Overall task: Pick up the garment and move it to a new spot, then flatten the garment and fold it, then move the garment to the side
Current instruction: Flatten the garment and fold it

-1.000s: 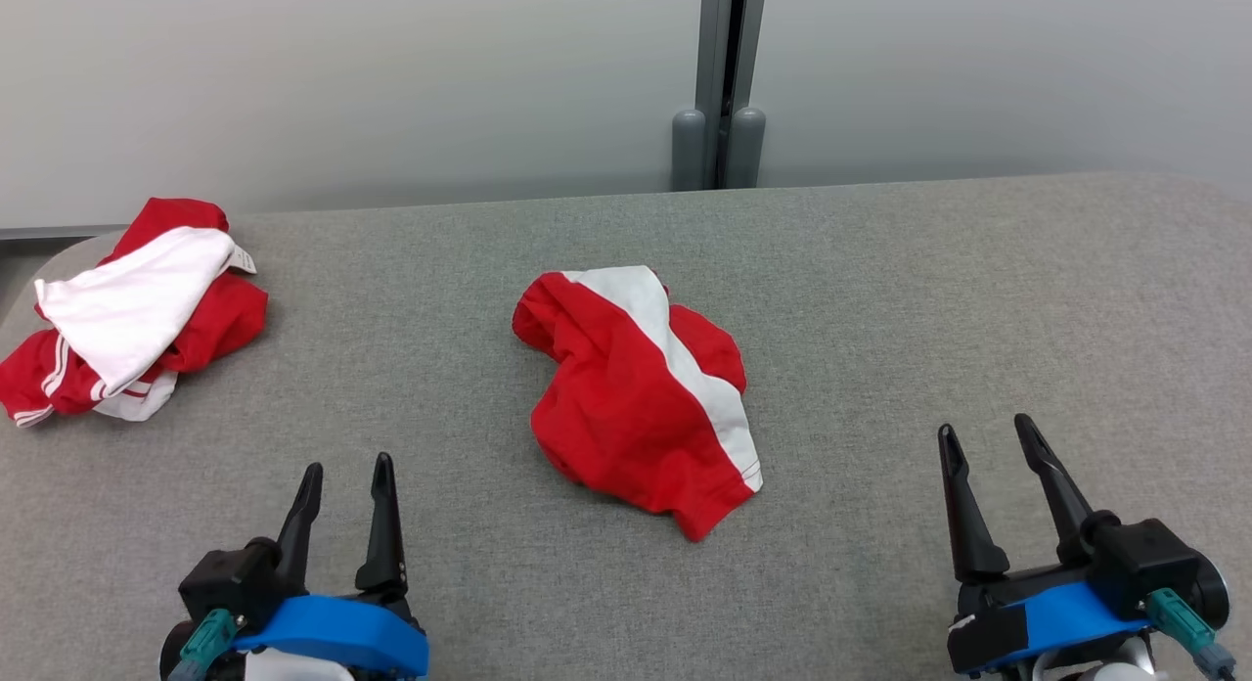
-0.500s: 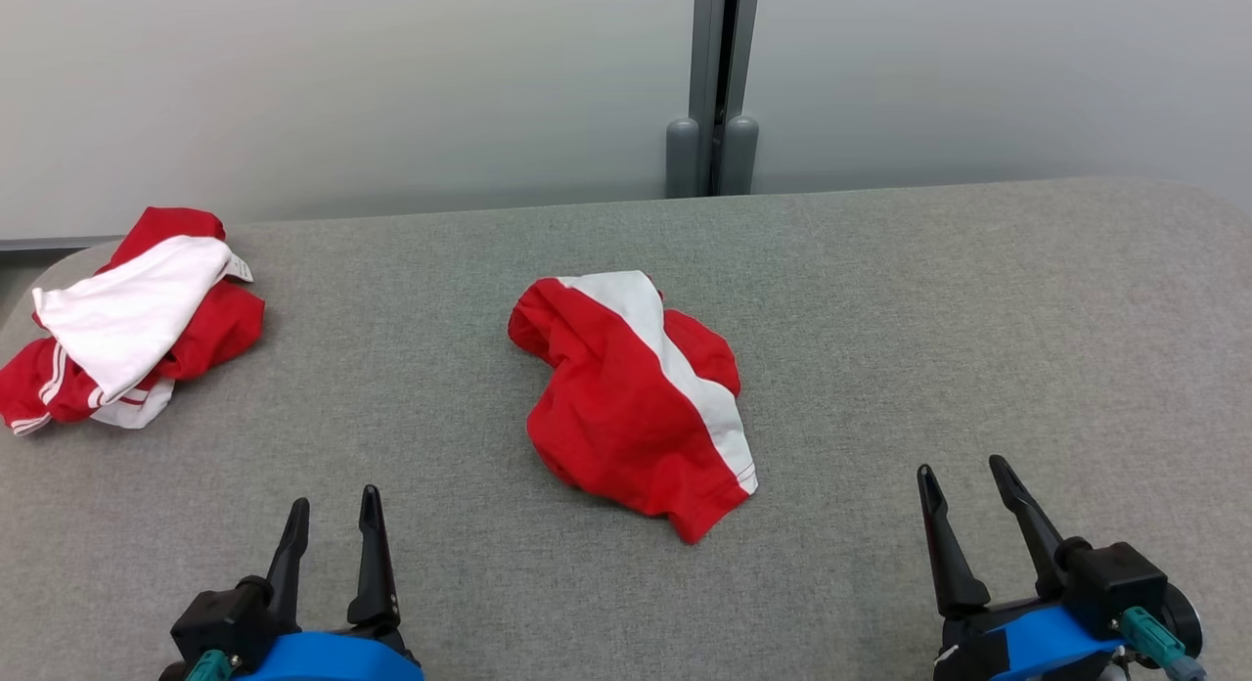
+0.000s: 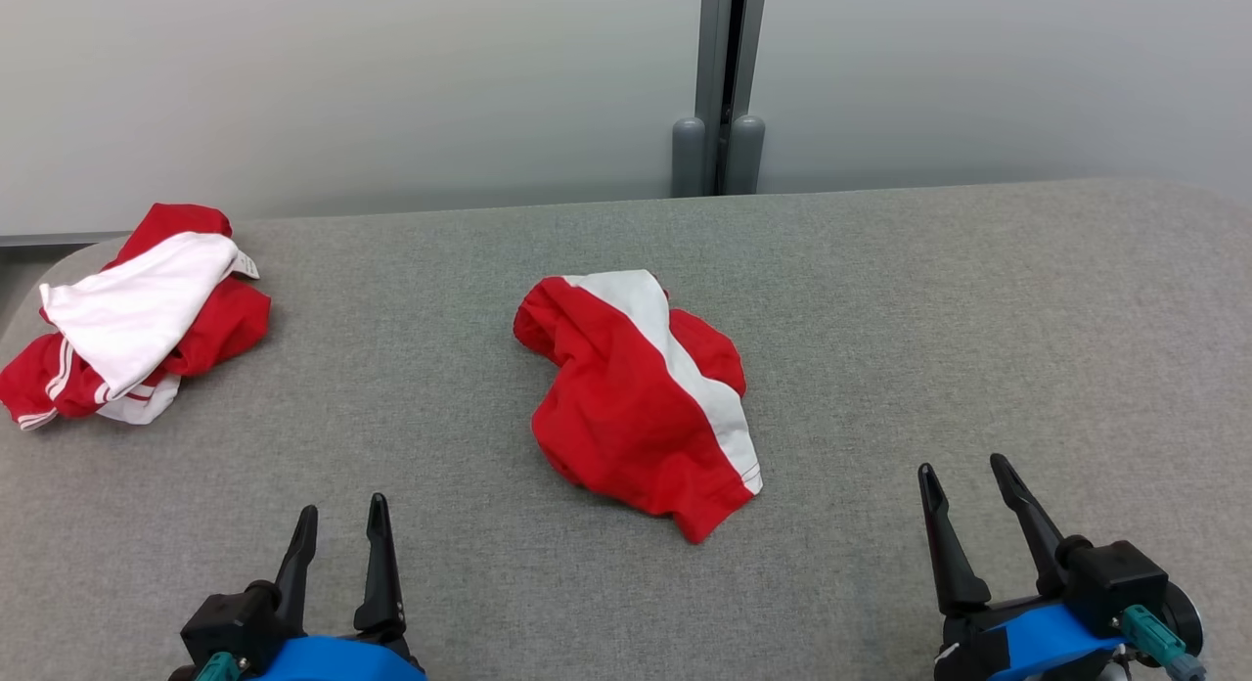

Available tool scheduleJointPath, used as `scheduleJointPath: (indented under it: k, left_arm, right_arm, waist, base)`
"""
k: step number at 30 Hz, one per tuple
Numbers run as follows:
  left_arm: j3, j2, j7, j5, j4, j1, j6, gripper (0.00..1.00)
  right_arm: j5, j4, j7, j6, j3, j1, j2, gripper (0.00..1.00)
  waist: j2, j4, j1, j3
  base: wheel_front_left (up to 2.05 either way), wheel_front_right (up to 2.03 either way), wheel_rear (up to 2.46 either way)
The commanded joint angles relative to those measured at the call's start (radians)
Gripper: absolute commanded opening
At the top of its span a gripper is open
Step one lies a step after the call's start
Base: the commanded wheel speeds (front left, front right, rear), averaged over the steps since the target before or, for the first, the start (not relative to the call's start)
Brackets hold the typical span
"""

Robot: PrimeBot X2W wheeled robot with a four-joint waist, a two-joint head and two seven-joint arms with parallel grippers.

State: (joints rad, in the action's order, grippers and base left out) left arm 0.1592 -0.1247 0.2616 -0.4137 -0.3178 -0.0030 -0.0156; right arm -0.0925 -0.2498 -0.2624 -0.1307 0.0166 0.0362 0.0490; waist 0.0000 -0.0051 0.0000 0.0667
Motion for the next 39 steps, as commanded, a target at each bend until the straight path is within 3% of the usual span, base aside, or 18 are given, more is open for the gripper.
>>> scheduleJointPath:
  k: [1,14,19,30,31,32,34,39]
  left_arm:
    - [-0.004,0.000,0.005,0.003,-0.002,-0.014,-0.001,1.00]
    - [-0.005,0.012,0.005,0.019,0.016,-0.045,-0.008,1.00]
    - [-0.001,0.019,0.005,0.023,0.022,-0.058,-0.015,1.00]
    - [0.006,0.039,0.005,0.040,0.032,-0.086,-0.027,1.00]
    - [0.004,0.040,0.005,0.039,0.032,-0.086,-0.027,1.00]
    - [0.003,0.042,0.005,0.040,0.032,-0.086,-0.026,1.00]
    - [-0.001,0.044,0.005,0.042,0.031,-0.086,-0.026,1.00]
    - [-0.010,0.046,0.005,0.046,0.035,-0.080,-0.028,1.00]
  right_arm:
    - [-0.005,0.001,-0.004,0.000,-0.002,0.005,0.003,1.00]
    - [0.038,-0.025,-0.004,0.000,0.045,0.086,0.002,1.00]
    - [0.089,-0.183,0.025,0.000,0.097,0.167,0.003,1.00]
    - [0.049,-0.498,0.125,0.000,0.197,0.362,0.003,1.00]
    - [0.040,-0.515,0.128,0.000,0.212,0.375,0.003,0.82]
    - [0.029,-0.530,0.132,0.000,0.226,0.385,0.003,0.41]
    - [0.011,-0.550,0.129,0.000,0.247,0.400,0.003,0.00]
    - [0.012,-0.558,0.091,0.000,0.254,0.416,0.003,0.00]
  waist:
    - [0.0000,0.002,0.0000,0.001]
    - [0.0000,0.044,0.0000,0.035]
    - [0.0000,0.076,0.0000,0.056]
    - [0.0000,0.150,0.0000,0.112]
    - [0.0000,0.152,0.0000,0.113]
    - [0.0000,0.154,0.0000,0.114]
    - [0.0000,0.154,0.0000,0.114]
    - [0.0000,0.139,0.0000,0.108]
  base:
    - [0.00,0.00,0.00]
    - [0.00,0.00,0.00]
    - [0.00,0.00,0.00]
    - [0.00,0.00,0.00]
    - [0.00,0.00,0.00]
    - [0.00,0.00,0.00]
    - [0.00,0.00,0.00]
    - [0.00,0.00,0.00]
